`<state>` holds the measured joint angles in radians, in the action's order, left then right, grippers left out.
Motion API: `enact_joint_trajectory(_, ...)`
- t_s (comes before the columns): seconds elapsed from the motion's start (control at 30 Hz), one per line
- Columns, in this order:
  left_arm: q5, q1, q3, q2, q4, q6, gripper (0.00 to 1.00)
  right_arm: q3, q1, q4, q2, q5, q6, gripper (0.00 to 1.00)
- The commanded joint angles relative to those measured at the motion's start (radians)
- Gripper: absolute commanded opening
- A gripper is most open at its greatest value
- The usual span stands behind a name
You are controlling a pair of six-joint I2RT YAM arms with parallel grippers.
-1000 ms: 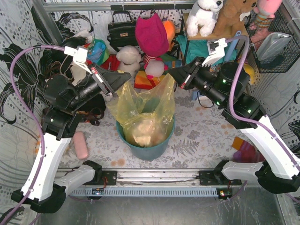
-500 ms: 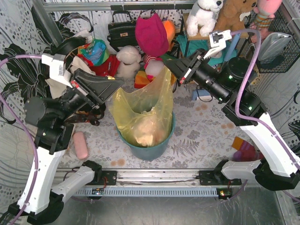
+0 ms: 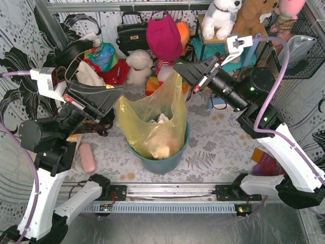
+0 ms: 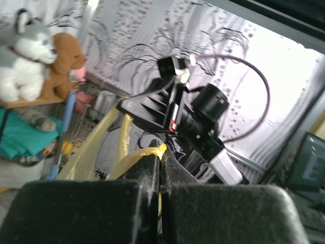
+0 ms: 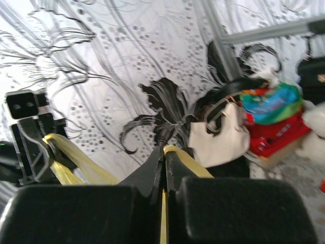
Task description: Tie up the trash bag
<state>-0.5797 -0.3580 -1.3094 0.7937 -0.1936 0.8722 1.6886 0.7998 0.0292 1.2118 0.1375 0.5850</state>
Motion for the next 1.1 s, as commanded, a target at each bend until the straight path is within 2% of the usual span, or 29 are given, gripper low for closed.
enact_joint_trajectory(0.0, 0.237, 0.004, 0.027, -0.023, 0.257, -0.077, 0.00, -0.119, -0.004, 0.002, -0.071, -0.202, -0.033, 0.00)
enact_joint_trajectory(0.1, 0.271, 0.004, 0.090, -0.009, 0.281, -0.057, 0.00, -0.159, -0.004, 0.031, -0.083, -0.326, -0.075, 0.00)
enact_joint_trajectory(0.2, 0.247, 0.004, 0.111, 0.046, 0.284, -0.050, 0.00, -0.136, -0.004, 0.083, -0.075, -0.437, -0.126, 0.00)
enact_joint_trajectory(0.5, 0.107, 0.004, -0.032, 0.289, 0.214, -0.080, 0.00, 0.056, -0.004, 0.167, -0.029, -0.650, -0.365, 0.00)
enact_joint_trajectory(0.93, -0.034, 0.002, -0.160, 0.506, 0.083, -0.009, 0.00, 0.147, -0.004, 0.190, -0.042, -0.764, -0.497, 0.00)
enact_joint_trajectory(1.0, -0.047, 0.001, -0.161, 0.511, 0.075, 0.000, 0.00, 0.138, -0.004, 0.193, -0.048, -0.723, -0.483, 0.00)
enact_joint_trajectory(1.07, -0.043, 0.001, -0.176, 0.493, 0.129, -0.033, 0.00, 0.117, -0.004, 0.197, -0.049, -0.603, -0.451, 0.00)
